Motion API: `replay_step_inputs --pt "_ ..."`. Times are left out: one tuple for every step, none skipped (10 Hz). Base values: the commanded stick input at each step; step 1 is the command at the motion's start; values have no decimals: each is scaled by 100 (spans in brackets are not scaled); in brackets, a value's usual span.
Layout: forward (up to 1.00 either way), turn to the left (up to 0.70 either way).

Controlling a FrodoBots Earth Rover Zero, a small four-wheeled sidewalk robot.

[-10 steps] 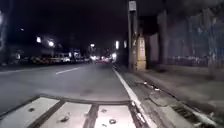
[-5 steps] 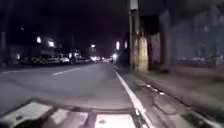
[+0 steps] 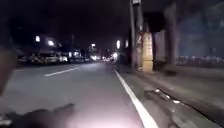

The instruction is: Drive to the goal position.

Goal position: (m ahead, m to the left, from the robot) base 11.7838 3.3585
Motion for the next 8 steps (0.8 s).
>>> replay_step_inputs --pt "100 0" --pt "100 0" --pt "100 0" --pt "100 0" --pt "100 0" --pt "100 0" --pt "100 0" --pt "100 0"
